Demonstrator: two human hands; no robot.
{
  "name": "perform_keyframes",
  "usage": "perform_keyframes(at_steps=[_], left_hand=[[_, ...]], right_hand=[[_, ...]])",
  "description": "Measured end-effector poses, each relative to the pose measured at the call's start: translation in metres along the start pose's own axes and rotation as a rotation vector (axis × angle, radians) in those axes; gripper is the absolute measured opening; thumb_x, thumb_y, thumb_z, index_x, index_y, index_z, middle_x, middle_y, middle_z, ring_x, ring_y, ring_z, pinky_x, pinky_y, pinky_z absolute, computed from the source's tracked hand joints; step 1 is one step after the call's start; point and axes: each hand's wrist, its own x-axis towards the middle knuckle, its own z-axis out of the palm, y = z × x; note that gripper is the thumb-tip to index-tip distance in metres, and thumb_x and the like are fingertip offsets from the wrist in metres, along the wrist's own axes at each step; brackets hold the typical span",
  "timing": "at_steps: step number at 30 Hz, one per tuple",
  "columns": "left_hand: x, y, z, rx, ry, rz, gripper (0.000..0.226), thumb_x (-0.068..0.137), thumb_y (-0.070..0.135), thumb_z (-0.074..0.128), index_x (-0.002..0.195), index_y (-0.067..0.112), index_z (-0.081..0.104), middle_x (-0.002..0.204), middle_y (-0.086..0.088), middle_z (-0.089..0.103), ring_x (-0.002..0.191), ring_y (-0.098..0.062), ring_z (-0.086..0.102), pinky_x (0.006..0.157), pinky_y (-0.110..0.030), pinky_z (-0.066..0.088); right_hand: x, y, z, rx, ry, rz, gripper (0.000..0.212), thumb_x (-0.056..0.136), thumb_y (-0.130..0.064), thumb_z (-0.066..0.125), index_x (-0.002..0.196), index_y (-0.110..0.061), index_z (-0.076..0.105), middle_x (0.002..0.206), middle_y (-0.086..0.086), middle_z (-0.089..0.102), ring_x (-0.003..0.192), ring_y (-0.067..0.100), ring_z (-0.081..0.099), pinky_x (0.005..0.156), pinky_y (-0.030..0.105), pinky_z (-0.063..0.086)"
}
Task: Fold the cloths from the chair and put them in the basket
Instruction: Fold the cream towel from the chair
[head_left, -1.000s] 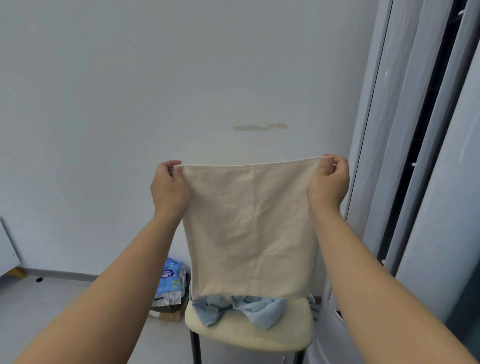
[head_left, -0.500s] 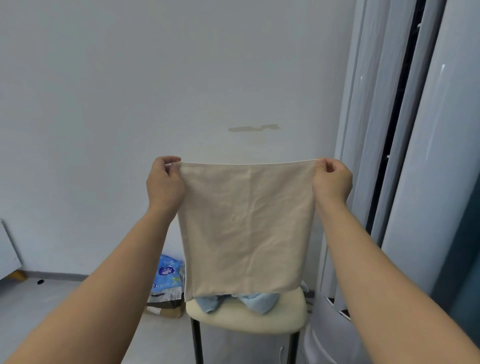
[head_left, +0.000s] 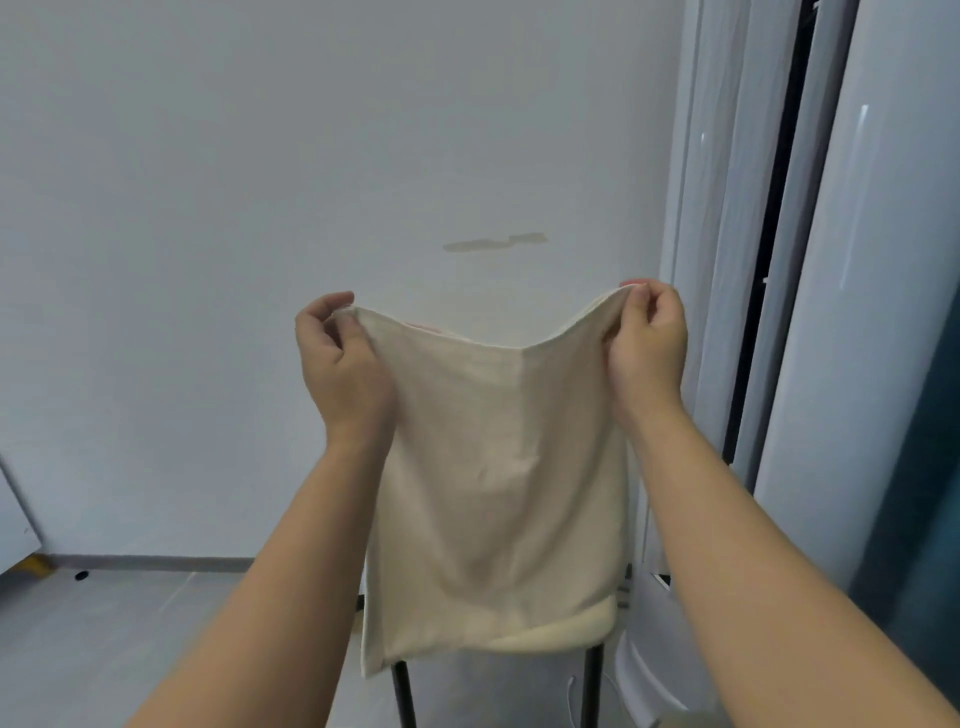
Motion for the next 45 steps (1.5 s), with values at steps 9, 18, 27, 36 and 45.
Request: perform_keyframes(at_steps=[9,18,27,36,45], left_hand=[[-0.051,-0.041,0.016,-0.177,-0.458,0.037,0.019,0.104,0.007,0.05,0.115,0.02,0.061,0.092,0.007,0.059,0.079,-0.005,0.055,0.076,-0.025,0.046],[-0.05,-0.097,0.013,-0.19,-0.606,-0.069,0.029,0.097,0.005,0.066,0.114,0.027,0.06,0.097,0.007,0.07,0.092,-0.012,0.067,0.086,-0.035,0.054],[-0.062,-0.125,-0.001,-0.436,-0.713,-0.277,0.021,0.099,0.004,0.062,0.116,0.015,0.06,0.088,0.01,0.071,0.081,-0.005,0.066,0.074,-0.018,0.052],[-0.073,-0.14,-0.007,-0.489,-0.702,-0.477,0.02,0.096,0.006,0.067,0.114,0.013,0.061,0.094,-0.002,0.074,0.088,-0.015,0.07,0.078,-0.028,0.055],[-0.079,-0.146,-0.001,-0.482,-0.718,-0.559,0.012,0.094,0.012,0.07,0.106,0.014,0.072,0.105,-0.01,0.076,0.097,-0.022,0.07,0.093,-0.042,0.057]], right_hand=[[-0.052,0.02,0.009,0.205,-0.481,0.25,0.018,0.107,-0.017,0.051,0.097,-0.012,0.066,0.087,-0.004,0.065,0.06,0.004,0.052,0.058,0.016,0.045],[-0.071,0.066,0.028,0.137,-0.542,0.328,0.019,0.106,-0.021,0.052,0.096,-0.017,0.067,0.087,0.001,0.064,0.075,0.015,0.059,0.072,0.026,0.052],[-0.089,0.077,0.026,0.145,-0.552,0.385,0.018,0.106,-0.023,0.051,0.099,-0.017,0.066,0.09,0.008,0.061,0.078,0.02,0.057,0.074,0.031,0.052],[-0.109,0.086,0.024,0.126,-0.508,0.415,0.017,0.104,-0.024,0.054,0.096,-0.02,0.068,0.097,0.01,0.061,0.085,0.025,0.055,0.075,0.029,0.052],[-0.114,0.097,0.029,0.241,-0.427,0.505,0.013,0.104,-0.018,0.055,0.098,-0.018,0.067,0.091,0.005,0.069,0.073,0.013,0.065,0.07,0.025,0.057]])
